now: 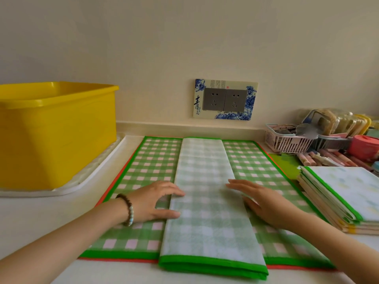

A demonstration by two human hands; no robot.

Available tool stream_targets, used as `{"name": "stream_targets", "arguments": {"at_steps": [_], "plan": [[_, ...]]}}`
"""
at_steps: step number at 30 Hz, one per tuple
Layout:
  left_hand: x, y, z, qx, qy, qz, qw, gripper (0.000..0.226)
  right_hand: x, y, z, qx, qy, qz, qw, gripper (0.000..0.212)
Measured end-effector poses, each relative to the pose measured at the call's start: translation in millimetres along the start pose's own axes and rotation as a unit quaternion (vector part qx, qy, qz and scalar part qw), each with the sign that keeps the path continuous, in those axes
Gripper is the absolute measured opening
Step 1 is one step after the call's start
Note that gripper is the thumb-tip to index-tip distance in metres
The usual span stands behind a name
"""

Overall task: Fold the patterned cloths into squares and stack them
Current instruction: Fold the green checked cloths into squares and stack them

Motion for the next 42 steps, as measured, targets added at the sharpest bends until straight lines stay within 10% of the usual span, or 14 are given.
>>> {"name": "stream_targets", "arguments": {"at_steps": [13, 17, 22, 27, 34, 42], "plan": [[-20.0, -2.0, 32.6, 0.098, -0.172, 0.003, 0.98, 0.13, -30.9, -46.3, -7.3, -0.198, 0.03, -0.229, 0.953, 0.082], [-19.6, -3.6, 34.9, 0.117, -0.192, -0.002, 0.974, 0.134, -28.1, -50.9, -10.8, -0.181, 0.052, -0.226, 0.956, 0.059], [-18.5, -1.8, 21.1, 0.017, -0.099, -0.015, 0.995, 0.117, -23.8, -45.3, -6.2, -0.14, 0.054, -0.174, 0.973, 0.048], [-11.8, -10.3, 2.4, -0.156, 0.021, -0.031, 0.987, 0.037, -13.2, -23.2, -10.0, 0.014, 0.009, -0.04, 0.999, 0.039], [10.0, -12.7, -19.6, -0.08, 0.108, -0.031, 0.99, 0.014, 15.1, 12.3, -14.6, 0.22, 0.062, 0.109, 0.967, 0.01], [30.9, -35.1, -15.4, -0.186, 0.17, -0.142, 0.957, 0.061, 34.5, 41.8, -3.6, 0.295, 0.062, 0.267, 0.915, 0.018]]}}
Point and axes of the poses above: each hand's wrist, its own x-axis towards the middle knuckle, its own z-axis out of the palm, y = z × x, the point moved 9 cm from there along x, towards the middle knuckle, and after that the axes turned 3 degrees about z, right-handed, at the moved point
